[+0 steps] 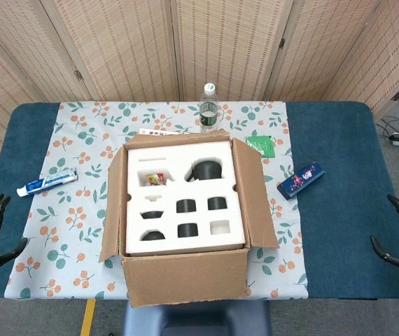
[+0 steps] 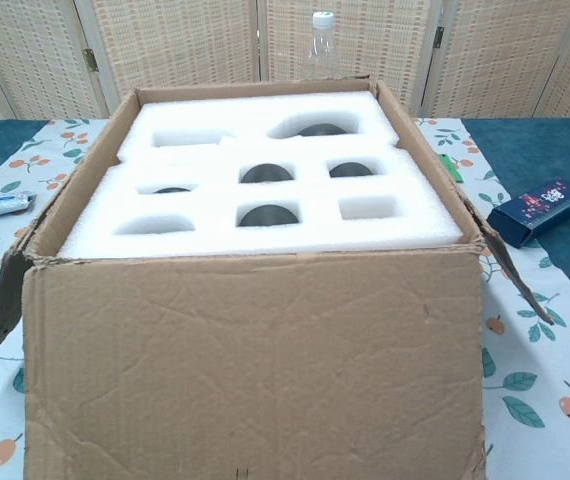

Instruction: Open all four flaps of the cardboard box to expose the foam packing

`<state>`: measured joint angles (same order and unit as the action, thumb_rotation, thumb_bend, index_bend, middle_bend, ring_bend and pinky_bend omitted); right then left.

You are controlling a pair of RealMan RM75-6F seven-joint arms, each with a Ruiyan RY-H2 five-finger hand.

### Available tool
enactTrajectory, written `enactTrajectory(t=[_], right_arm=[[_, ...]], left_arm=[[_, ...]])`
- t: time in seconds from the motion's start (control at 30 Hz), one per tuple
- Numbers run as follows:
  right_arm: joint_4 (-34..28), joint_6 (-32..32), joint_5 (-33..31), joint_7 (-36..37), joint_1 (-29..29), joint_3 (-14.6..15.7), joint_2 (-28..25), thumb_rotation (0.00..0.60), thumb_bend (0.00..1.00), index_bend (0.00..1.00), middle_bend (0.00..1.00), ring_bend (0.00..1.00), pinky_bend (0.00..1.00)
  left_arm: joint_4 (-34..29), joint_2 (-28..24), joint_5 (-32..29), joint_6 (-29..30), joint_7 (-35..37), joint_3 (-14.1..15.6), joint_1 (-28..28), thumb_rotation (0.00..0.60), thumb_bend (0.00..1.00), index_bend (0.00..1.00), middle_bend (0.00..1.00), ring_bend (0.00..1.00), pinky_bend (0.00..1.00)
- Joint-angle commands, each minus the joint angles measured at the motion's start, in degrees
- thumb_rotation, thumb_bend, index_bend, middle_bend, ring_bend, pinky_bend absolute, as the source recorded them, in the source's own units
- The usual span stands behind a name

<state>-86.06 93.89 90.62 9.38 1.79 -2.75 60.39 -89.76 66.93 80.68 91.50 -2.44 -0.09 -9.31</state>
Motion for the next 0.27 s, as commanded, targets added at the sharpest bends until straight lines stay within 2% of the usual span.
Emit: enactTrajectory(t=[0.03,0.27], right_arm=[[-2.5,0.09,2.29,-2.34,-0.47,1.37,-0.36,0.289,0.43,0.07,0.0,0.01,0.0],[-4.03,2.64,5.52,-6.23,-1.9,2.54,0.67,0.288,0.43,0.07,0.0,0.01,0.0]], left_arm=[[-0.32,-0.57,1.25,-0.26,0.98,0.42,0.87,0.6,0.3,0.03,0.07,0.0,0.0],[-0.09,-0.67,4.68,3.0,2.3,0.47,3.01,0.6,0.29,0.03,0.07,0.0,0.0]])
